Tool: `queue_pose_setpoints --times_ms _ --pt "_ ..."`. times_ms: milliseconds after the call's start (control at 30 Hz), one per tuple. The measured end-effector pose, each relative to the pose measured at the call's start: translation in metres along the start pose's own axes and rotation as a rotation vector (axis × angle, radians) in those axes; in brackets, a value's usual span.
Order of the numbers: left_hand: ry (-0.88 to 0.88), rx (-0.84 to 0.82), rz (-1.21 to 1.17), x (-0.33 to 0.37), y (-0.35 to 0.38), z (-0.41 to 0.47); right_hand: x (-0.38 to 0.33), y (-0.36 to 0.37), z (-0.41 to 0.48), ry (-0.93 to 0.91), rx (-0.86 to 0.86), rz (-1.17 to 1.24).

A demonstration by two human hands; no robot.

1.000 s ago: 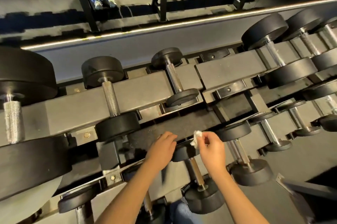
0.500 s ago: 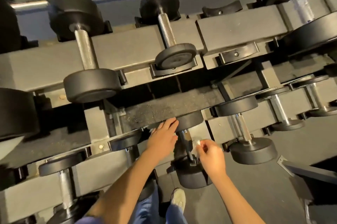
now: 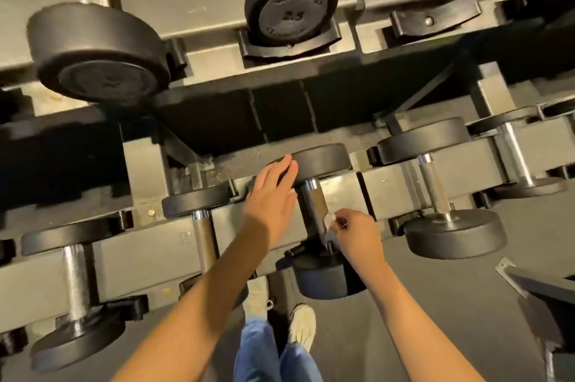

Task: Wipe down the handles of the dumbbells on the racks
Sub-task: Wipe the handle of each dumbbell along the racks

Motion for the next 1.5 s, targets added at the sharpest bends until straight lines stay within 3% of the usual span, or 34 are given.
queue_pose_setpoints --times_ms 200,500,600,833,933,1300,1500 --pt "0.056 0.138 -0.072 -0.008 0.013 -0.004 -0.003 0.001 0.006 -0.041 0.031 0.136" --pt "0.093 0.196 -0.035 -0.017 0.025 -0.003 -0.037 -0.006 0.042 -0.068 0.159 0.362" --pt "0.086 0.188 -0.042 -0.016 0.025 -0.003 -0.029 -0.003 0.039 -0.042 0.122 0.388" --pt "0.041 0.154 -0.067 -0.011 0.021 -0.003 0.003 0.001 0.003 -0.036 -0.138 -0.006" --pt "0.024 0.137 -0.086 -0.007 0.019 -0.004 0.007 0.0 -0.001 -0.028 -0.162 -0.135" --pt "-0.013 0.111 -0.108 -0.004 0.019 -0.005 -0.034 -0.001 0.041 0.032 0.164 0.338" --pt "-0.012 0.11 -0.121 0.0 0.015 -0.005 -0.021 0.002 0.03 -0.016 0.076 0.267"
Point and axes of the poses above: each hand's wrist, its own z-axis towards the middle knuckle, its own y-axis out of the palm, x = y × z, the point moved 4 cm from there along z, towards the middle knuckle, and after that the axes turned 9 degrees about y, right-handed, at the moved point
